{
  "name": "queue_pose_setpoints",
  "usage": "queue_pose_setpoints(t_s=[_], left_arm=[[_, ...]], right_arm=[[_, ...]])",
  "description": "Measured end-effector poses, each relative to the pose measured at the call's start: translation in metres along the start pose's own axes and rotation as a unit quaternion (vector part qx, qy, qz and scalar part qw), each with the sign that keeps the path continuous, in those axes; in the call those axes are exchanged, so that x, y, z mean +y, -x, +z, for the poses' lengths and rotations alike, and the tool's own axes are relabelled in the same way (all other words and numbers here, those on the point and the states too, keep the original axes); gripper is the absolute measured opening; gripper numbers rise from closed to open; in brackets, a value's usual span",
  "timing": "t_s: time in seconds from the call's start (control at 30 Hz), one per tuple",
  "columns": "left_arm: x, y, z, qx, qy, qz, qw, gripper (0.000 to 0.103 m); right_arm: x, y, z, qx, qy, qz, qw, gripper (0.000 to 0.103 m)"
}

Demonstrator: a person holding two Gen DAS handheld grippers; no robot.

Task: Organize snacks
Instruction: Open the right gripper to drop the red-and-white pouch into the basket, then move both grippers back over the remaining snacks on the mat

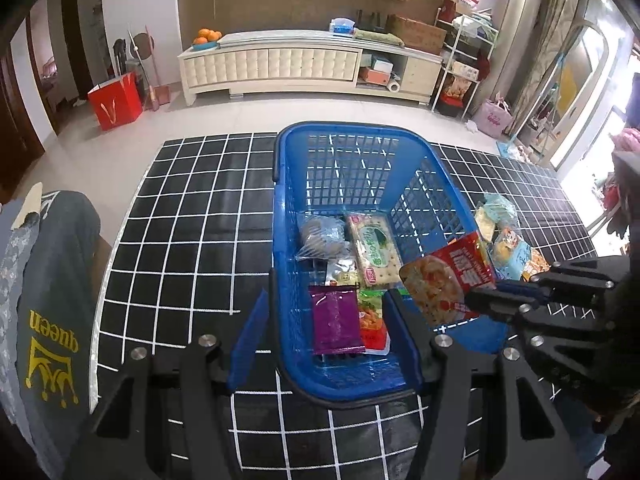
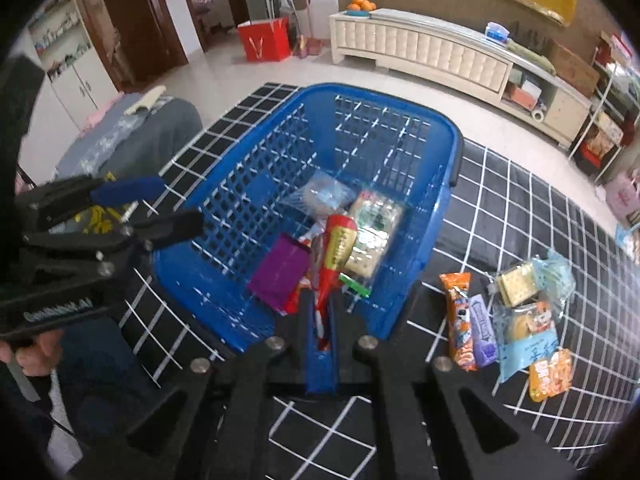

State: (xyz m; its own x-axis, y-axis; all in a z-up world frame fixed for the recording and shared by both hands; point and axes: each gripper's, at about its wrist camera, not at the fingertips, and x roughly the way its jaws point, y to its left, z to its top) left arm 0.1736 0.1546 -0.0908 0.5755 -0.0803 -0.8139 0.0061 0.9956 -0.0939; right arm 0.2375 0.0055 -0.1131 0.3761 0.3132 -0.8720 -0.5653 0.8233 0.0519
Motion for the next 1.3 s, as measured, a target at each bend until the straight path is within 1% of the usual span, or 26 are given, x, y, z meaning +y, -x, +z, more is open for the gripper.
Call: queue_pose_setpoints(t_s=[0.07, 0.1, 0.13, 0.17, 0.2, 0.23, 0.27, 0.3, 0.47, 0.53, 0.7, 0.83, 0.87, 0.93, 0.97, 1.07, 1.13, 1.2, 1.23, 1.27, 1.3], left_arm=[[0.0, 0.003, -0.002, -0.003, -0.001, -0.004, 1.0, 0.057], [0.0, 0.004, -0.002, -0.003, -0.002, -0.009, 1.0, 0.057], [-0.001, 0.006, -0.004, -0.002, -0.002, -0.016, 0.9999, 0.057], [-0.001, 0.007, -0.005, 0.0, -0.002, -0.019, 0.9998, 0.057], [-0.003, 0.008, -0.006, 0.0, -0.004, -0.019, 0.9998, 0.057], [-0.005, 0.01, -0.007, -0.001, -0.007, -0.016, 0.9998, 0.057], [-0.008, 0.011, -0.008, -0.002, -0.01, -0.013, 0.9999, 0.057], [-0.01, 0.013, -0.009, -0.004, -0.014, -0.011, 0.9998, 0.057], [-0.026, 0.019, -0.008, -0.01, -0.028, -0.016, 0.9994, 0.057], [-0.037, 0.021, -0.007, -0.01, -0.034, -0.021, 0.9991, 0.057], [-0.064, 0.026, -0.002, -0.02, -0.053, -0.021, 0.9982, 0.057], [-0.093, 0.025, 0.004, -0.021, -0.062, -0.051, 0.9966, 0.057], [-0.099, 0.024, 0.005, -0.02, -0.064, -0.053, 0.9963, 0.057], [-0.113, 0.02, 0.007, -0.018, -0.071, -0.051, 0.996, 0.073], [-0.122, 0.019, 0.009, -0.019, -0.076, -0.05, 0.9957, 0.085], [-0.142, 0.019, 0.01, -0.034, -0.079, -0.066, 0.9941, 0.086], [-0.156, 0.016, 0.012, -0.036, -0.085, -0.062, 0.9938, 0.089], [-0.169, 0.011, 0.015, -0.032, -0.093, -0.058, 0.9935, 0.093], [-0.175, 0.009, 0.016, -0.032, -0.097, -0.058, 0.9931, 0.095], [-0.181, 0.008, 0.016, -0.033, -0.101, -0.058, 0.9927, 0.101], [-0.187, 0.007, 0.017, -0.038, -0.105, -0.051, 0.9925, 0.103]], right_arm=[[0.001, 0.0, -0.002, 0.007, 0.005, -0.006, 1.0, 0.014], [0.001, 0.001, -0.003, 0.008, 0.004, -0.007, 1.0, 0.018], [-0.001, 0.002, -0.004, 0.01, 0.0, -0.008, 1.0, 0.025], [-0.003, 0.003, -0.005, 0.009, -0.003, -0.007, 1.0, 0.029], [-0.005, 0.006, -0.006, 0.007, -0.007, -0.007, 1.0, 0.038], [-0.005, 0.008, -0.008, 0.006, -0.008, -0.009, 1.0, 0.049], [-0.006, 0.01, -0.01, 0.006, -0.007, -0.009, 1.0, 0.056], [-0.005, 0.012, -0.013, 0.006, -0.005, -0.007, 1.0, 0.064], [-0.017, 0.033, -0.024, -0.013, -0.011, -0.023, 1.0, 0.067], [-0.03, 0.045, -0.029, -0.023, -0.026, -0.031, 0.999, 0.067], [-0.064, 0.069, -0.043, -0.036, -0.057, -0.047, 0.997, 0.067], [-0.096, 0.088, -0.06, -0.044, -0.09, -0.057, 0.993, 0.068], [-0.101, 0.091, -0.064, -0.045, -0.096, -0.06, 0.993, 0.068], [-0.114, 0.098, -0.071, -0.048, -0.106, -0.061, 0.991, 0.074], [-0.119, 0.102, -0.074, -0.051, -0.111, -0.061, 0.991, 0.075], [-0.135, 0.11, -0.085, -0.06, -0.122, -0.067, 0.989, 0.081], [-0.147, 0.113, -0.092, -0.061, -0.13, -0.071, 0.987, 0.084], [-0.157, 0.116, -0.098, -0.064, -0.137, -0.072, 0.986, 0.087], [-0.163, 0.118, -0.102, -0.066, -0.14, -0.074, 0.985, 0.09], [-0.169, 0.118, -0.107, -0.067, -0.141, -0.076, 0.985, 0.092], [-0.173, 0.119, -0.112, -0.067, -0.142, -0.079, 0.984, 0.097]])
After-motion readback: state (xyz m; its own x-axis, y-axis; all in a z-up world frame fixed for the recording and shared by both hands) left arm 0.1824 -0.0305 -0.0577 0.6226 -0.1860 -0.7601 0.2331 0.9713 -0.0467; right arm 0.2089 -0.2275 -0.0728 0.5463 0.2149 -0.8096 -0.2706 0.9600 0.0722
